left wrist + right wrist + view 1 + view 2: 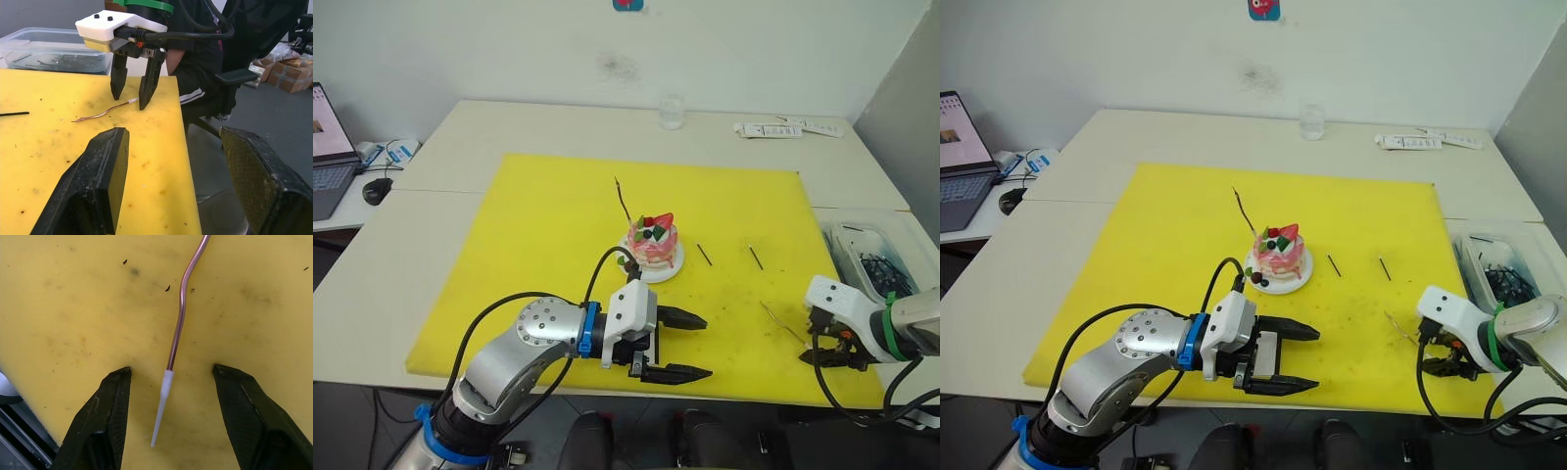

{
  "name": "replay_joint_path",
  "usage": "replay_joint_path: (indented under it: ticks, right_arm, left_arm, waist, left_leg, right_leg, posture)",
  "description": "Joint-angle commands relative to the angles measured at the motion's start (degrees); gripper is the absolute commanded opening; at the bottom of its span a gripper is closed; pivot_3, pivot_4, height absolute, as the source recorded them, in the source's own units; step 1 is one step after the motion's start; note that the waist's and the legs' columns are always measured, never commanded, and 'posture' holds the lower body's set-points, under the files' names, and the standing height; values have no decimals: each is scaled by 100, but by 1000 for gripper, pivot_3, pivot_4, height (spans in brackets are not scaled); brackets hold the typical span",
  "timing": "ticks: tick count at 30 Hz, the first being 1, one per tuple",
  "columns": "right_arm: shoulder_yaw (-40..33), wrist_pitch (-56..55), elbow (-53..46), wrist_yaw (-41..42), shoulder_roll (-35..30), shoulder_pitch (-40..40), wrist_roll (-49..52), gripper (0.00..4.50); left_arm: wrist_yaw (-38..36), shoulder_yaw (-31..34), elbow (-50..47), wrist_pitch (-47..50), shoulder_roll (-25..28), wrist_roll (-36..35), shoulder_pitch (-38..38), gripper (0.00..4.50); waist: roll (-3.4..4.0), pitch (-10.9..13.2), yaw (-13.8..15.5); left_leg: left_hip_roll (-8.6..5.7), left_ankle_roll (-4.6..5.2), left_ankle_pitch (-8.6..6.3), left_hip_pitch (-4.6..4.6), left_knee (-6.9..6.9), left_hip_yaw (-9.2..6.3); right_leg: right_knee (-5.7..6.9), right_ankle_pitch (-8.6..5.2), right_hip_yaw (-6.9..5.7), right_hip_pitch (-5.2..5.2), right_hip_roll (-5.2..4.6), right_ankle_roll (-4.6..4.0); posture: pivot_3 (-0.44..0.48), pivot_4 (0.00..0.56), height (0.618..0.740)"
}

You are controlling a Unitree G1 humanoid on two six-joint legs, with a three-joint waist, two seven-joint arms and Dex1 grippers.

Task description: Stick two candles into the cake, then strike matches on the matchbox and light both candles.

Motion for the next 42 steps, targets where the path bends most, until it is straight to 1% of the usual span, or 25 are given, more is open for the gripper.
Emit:
replay_joint_path:
  ticks: [1,5,7,11,15,17,18,20,22,24,26,29,32,35,38,42]
  right_arm:
    - [87,52,-61,-8,26,-101,-48,2118]
    - [108,97,-100,-18,51,-156,-25,681]
    - [104,139,-115,-12,70,-211,3,31]
    - [-51,236,-148,20,94,-318,101,31]
    - [-519,426,-250,100,209,-665,438,31]
    - [-882,651,-288,44,550,-1095,811,31]
    - [-1055,615,-304,-75,854,-1325,945,31]
    - [-1287,682,-315,-501,1571,-1777,1101,31]
    - [-1403,593,-308,-1027,2445,-2099,1168,31]
    - [-1304,-239,-277,-1695,3544,-2213,853,31]
    - [-1145,-1421,-174,-1949,4566,-2064,584,31]
    - [-660,-2985,257,-2004,5464,-1702,-31,31]
    - [-408,-4145,837,-1972,5995,-1473,-449,31]
    - [-171,-5277,1551,-1895,6312,-1285,-903,31]
    - [-45,-5978,2075,-1894,6504,-1260,-1193,31]
    - [27,-6420,2487,-1884,6627,-1296,-1321,31]
  left_arm:
    - [-11,-17,-141,-147,-34,6,-15,3329]
    - [-45,-13,-92,-212,-11,47,20,3329]
    - [-56,-15,-70,-249,3,62,37,3329]
    - [-61,45,-78,-287,72,93,102,3329]
    - [-26,356,-71,-264,260,6,221,3329]
    - [58,674,-67,-165,366,-153,316,3329]
    - [122,836,-68,-98,408,-232,363,3329]
    - [260,1126,-55,28,473,-340,430,3329]
    - [365,1378,34,119,499,-432,443,3329]
    - [527,1674,133,228,462,-556,392,3329]
    - [618,1885,208,295,474,-645,325,3329]
    - [692,2110,334,417,526,-765,207,3329]
    - [790,2254,392,601,537,-923,94,3329]
    - [832,2308,461,741,555,-1006,-37,3329]
    - [870,2288,467,837,567,-1028,-157,3329]
    - [902,2291,461,969,572,-1088,-275,3329]
  waist:
    - [0,0,-1]
    - [0,0,-1]
    - [0,0,-2]
    - [0,0,-2]
    - [4,2,-13]
    - [3,3,-24]
    - [4,3,-32]
    - [3,4,-35]
    - [1,3,-28]
    - [0,3,-25]
    - [5,6,-26]
    - [4,5,-6]
    - [4,5,-1]
    - [4,5,-3]
    - [5,5,-15]
    - [5,5,-15]
  left_leg:
    - [0,0,0,0,0,1]
    - [0,0,0,0,0,1]
    - [0,0,0,0,0,1]
    - [1,0,0,0,0,1]
    - [1,0,0,0,0,2]
    - [3,0,0,1,-1,2]
    - [7,0,0,1,0,2]
    - [9,0,0,2,-1,-5]
    - [10,0,0,2,-2,-14]
    - [10,0,0,-2,-2,-17]
    - [10,0,0,-9,-5,-17]
    - [12,-1,0,-21,-1,-19]
    - [11,-1,0,-34,0,-17]
    - [9,-1,0,-33,3,-9]
    - [6,-1,0,-29,4,-6]
    - [6,-1,1,-27,4,-10]
  right_leg:
    - [0,0,0,0,0,0]
    - [0,0,0,0,0,0]
    - [0,0,1,0,0,0]
    - [0,0,1,0,0,0]
    - [0,0,1,-2,0,0]
    - [2,0,2,-3,1,0]
    - [2,1,2,-3,6,-1]
    - [4,2,-1,-3,12,-2]
    - [5,2,-6,-2,16,-3]
    - [5,2,-7,-3,17,-3]
    - [5,2,-8,-8,17,-2]
    - [2,1,-11,-12,17,-1]
    - [-1,1,-12,-20,4,-1]
    - [2,2,-8,-20,-12,-1]
    - [4,4,-8,-20,-12,1]
    - [9,9,-11,-20,-2,-7]
  posture:
    - [0,150,740]
    - [0,150,740]
    - [0,150,740]
    - [0,150,740]
    - [0,150,740]
    - [0,150,740]
    - [0,150,740]
    - [0,150,740]
    - [0,150,740]
    - [0,150,740]
    - [0,150,740]
    - [0,150,740]
    - [0,150,740]
    - [0,150,740]
    - [0,150,740]
    - [0,150,740]
